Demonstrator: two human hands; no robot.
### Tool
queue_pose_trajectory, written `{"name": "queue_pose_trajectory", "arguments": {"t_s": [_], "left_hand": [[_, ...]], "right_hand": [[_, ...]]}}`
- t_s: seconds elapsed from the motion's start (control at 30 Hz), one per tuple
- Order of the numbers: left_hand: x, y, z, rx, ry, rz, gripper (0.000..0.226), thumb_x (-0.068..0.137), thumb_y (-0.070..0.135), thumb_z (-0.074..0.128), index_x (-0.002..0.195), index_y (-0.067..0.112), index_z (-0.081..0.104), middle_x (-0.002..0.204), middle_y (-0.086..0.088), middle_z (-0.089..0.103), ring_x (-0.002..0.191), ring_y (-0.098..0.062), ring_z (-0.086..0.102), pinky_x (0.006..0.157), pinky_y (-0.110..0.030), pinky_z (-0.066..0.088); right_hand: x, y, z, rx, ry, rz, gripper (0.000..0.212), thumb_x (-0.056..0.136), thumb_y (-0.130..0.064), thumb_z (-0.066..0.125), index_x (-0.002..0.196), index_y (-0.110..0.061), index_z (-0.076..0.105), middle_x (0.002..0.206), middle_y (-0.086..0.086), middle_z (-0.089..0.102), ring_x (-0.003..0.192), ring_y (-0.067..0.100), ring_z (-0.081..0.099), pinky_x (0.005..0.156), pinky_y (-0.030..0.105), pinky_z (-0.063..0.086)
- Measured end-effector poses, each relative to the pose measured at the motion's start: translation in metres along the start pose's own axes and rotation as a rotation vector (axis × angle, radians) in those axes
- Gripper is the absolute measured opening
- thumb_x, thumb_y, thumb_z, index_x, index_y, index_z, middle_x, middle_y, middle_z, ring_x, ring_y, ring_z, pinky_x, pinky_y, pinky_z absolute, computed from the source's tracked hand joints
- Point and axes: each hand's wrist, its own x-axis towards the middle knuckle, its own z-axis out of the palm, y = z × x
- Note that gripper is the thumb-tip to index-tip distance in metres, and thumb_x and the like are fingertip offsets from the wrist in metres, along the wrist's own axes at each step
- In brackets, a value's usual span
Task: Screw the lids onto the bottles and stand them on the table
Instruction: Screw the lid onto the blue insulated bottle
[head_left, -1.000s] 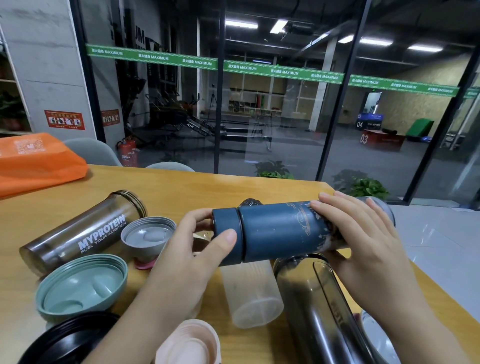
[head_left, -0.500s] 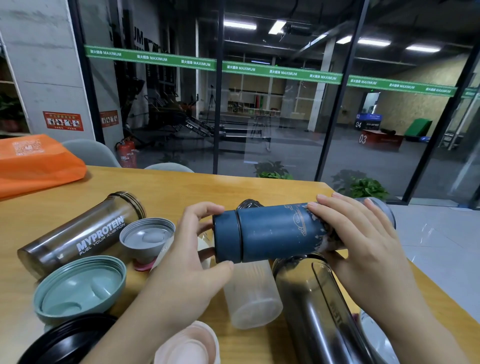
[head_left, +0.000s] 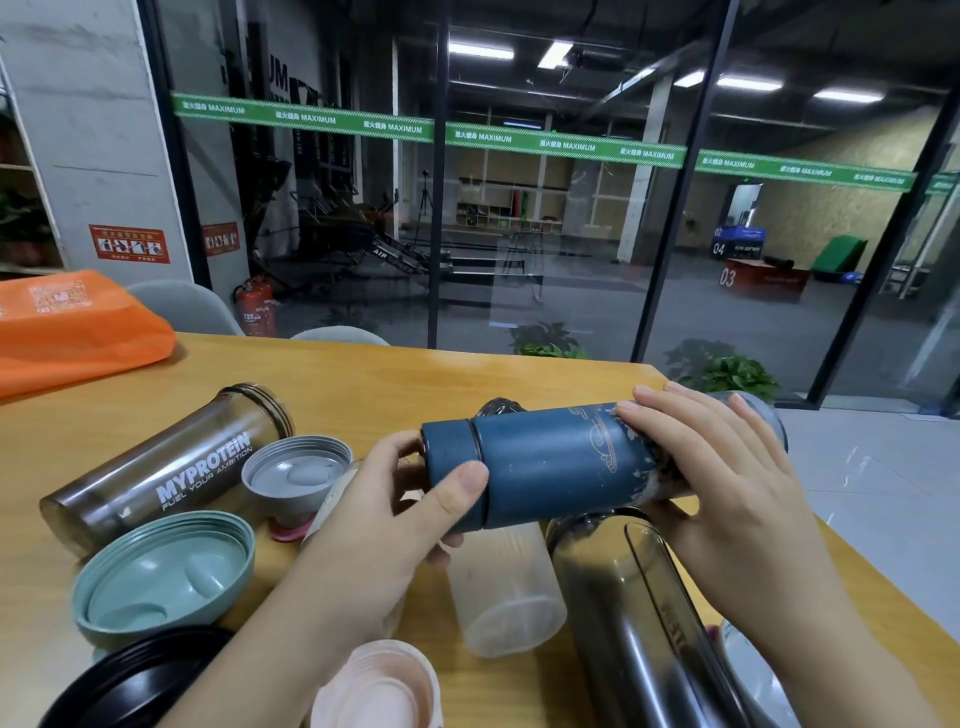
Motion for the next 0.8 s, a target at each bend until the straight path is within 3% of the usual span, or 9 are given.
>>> {"name": "queue_pose_trajectory", "arguments": {"t_s": [0.17,0.4,0.57,0.73,0.8], "left_hand": [[-0.0009,-0.0001,-0.0027,0.029,-0.080,0.031,0.076,0.048,0.059,0.068,0.119,0.041,0.050,0.111,0.013,0.066,0.094,-0.006,0.066,0.065,-0.019,0.051],[0.0001,-0.0023,-0.0065,0.067,-0.126,0.093,0.072,0.054,0.041,0.079,0.119,0.049,0.049,0.119,0.019,0.061,0.107,-0.005,0.062,0.083,-0.024,0.053],[-0.0011,-0.0011,-0.0081,0.157,-0.124,0.169,0.071,0.058,0.024,0.078,0.112,0.058,0.049,0.124,0.024,0.054,0.110,-0.009,0.060,0.082,-0.027,0.053],[-0.0032,0.0021,-0.0069,0.140,-0.117,0.161,0.082,0.047,0.047,0.081,0.117,0.065,0.043,0.127,0.031,0.050,0.113,-0.003,0.057,0.083,-0.024,0.052],[-0.0029,0.0022,-0.0053,0.130,-0.085,0.107,0.092,0.042,0.069,0.078,0.123,0.068,0.034,0.130,0.032,0.048,0.116,0.004,0.054,0.092,-0.026,0.048]], "right_hand": [[-0.0001,0.0010,0.0003,0.016,0.006,0.016,0.087,0.055,0.005,0.086,0.127,-0.025,0.048,0.129,-0.003,0.058,0.126,0.019,0.046,0.112,0.037,0.024],[0.0002,0.0012,-0.0002,0.000,0.012,0.029,0.090,0.052,0.009,0.085,0.127,-0.025,0.048,0.127,-0.001,0.059,0.123,0.023,0.049,0.110,0.040,0.027],[-0.0007,0.0029,0.0017,0.030,-0.007,0.037,0.089,0.053,0.006,0.087,0.127,-0.026,0.048,0.127,-0.001,0.059,0.122,0.025,0.051,0.109,0.042,0.028],[0.0001,0.0024,0.0010,0.041,0.004,0.032,0.087,0.054,0.004,0.087,0.127,-0.025,0.049,0.127,-0.001,0.059,0.123,0.023,0.050,0.109,0.043,0.028],[0.0005,0.0012,0.0008,0.029,0.008,0.018,0.087,0.054,0.005,0.086,0.127,-0.025,0.049,0.127,-0.001,0.059,0.123,0.023,0.050,0.108,0.046,0.030]]}}
